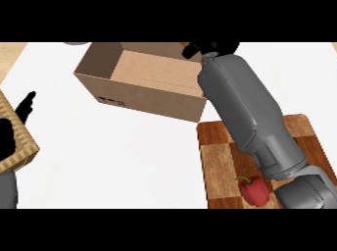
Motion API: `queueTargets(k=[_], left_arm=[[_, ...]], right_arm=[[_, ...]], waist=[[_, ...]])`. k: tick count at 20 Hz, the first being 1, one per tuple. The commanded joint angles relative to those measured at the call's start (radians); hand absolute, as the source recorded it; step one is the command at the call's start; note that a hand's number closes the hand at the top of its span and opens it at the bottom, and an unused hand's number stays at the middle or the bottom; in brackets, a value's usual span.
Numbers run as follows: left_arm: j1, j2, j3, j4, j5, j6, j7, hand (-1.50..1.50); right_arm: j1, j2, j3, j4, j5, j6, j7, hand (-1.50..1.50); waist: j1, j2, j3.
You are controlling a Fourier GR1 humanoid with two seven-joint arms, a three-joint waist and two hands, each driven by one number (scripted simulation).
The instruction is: Pick the croissant from the cutting board and place it in the cardboard box
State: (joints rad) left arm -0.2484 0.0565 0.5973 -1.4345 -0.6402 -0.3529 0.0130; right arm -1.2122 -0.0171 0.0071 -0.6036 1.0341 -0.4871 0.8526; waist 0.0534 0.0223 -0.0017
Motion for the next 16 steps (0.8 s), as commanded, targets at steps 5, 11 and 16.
queueTargets(k=[5,11,16], left_arm=[[-0.084,-0.016,-0.002,0.012,-0.021,0.069,0.007,0.0],[-0.038,-0.025,0.011,-0.004,-0.028,0.042,-0.031,0.0],[-0.013,-0.035,0.018,-0.041,-0.04,0.032,-0.045,0.0]], right_arm=[[-0.038,0.013,-0.146,0.193,-0.072,-0.183,-0.018,-1.5],[-0.017,0.015,-0.209,0.262,-0.127,-0.269,-0.167,-1.5],[-0.016,-0.022,-0.221,0.266,-0.123,-0.369,-0.289,-1.5]], waist=[[0.018,0.016,0.002],[0.033,0.017,0.002],[0.038,0.015,0.002]])
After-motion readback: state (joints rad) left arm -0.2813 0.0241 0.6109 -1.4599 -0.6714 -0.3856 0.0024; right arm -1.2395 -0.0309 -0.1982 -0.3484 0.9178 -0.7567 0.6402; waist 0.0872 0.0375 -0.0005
